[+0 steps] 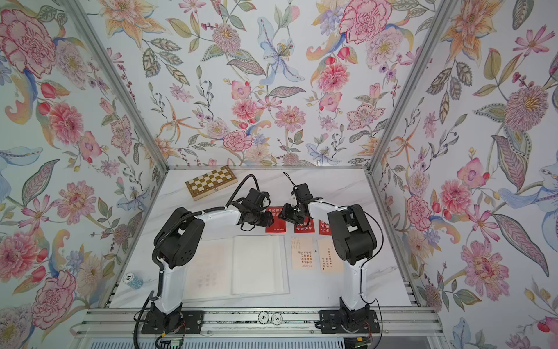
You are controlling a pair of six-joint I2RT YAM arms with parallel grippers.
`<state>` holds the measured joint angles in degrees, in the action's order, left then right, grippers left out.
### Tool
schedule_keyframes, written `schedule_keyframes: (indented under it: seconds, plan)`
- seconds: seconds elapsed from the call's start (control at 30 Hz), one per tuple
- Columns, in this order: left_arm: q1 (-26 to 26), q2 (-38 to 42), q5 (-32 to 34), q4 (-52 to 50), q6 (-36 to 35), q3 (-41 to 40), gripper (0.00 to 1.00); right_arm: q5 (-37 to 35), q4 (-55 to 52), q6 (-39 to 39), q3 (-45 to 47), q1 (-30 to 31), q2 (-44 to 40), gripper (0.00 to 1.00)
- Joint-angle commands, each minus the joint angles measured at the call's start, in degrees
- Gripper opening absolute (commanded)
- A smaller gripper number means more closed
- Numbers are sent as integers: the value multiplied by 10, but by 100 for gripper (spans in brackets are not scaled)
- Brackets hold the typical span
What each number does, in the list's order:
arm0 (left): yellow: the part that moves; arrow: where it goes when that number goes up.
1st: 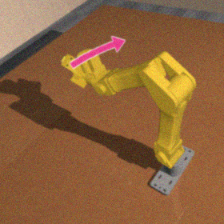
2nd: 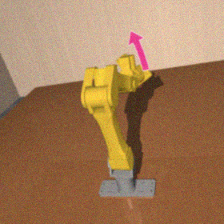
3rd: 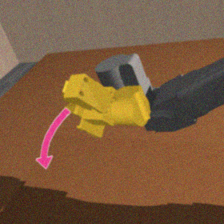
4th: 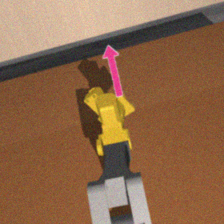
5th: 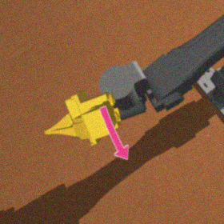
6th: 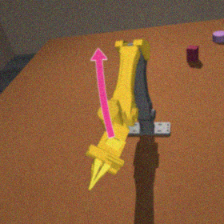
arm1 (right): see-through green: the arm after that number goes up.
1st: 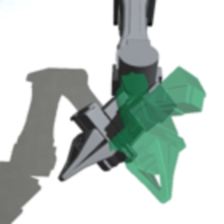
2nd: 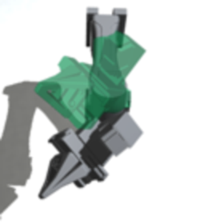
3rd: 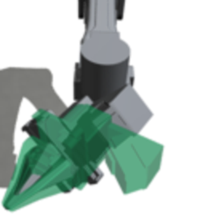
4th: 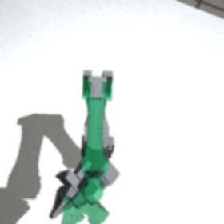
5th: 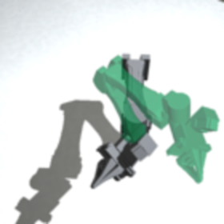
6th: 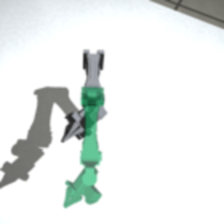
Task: Place the photos into the photo albums
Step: Pick up the photo at the center of the board.
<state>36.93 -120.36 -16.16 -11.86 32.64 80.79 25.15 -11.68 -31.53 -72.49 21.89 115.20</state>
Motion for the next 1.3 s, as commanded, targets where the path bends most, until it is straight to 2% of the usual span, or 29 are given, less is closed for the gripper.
schedule_keyframes:
  seconds: [0.0,0.37,0.67,0.87,1.03,1.27]
  plan:
    - [5,-17,-11,-10,12,5,43,47,26,-23,17,-8,17,43]
    - [4,-14,-17,-3,18,-3,43,137,118,-80,55,-20,-6,39]
    - [-3,-7,-31,16,31,-20,42,167,179,-120,78,-20,-18,33]
    - [-11,-5,-45,32,42,-31,41,170,198,-131,77,-14,-5,28]
    - [-14,-8,-51,40,46,-36,41,157,190,-124,67,-8,16,20]
    - [-19,-9,-55,47,48,-46,40,151,189,-116,64,-3,35,19]
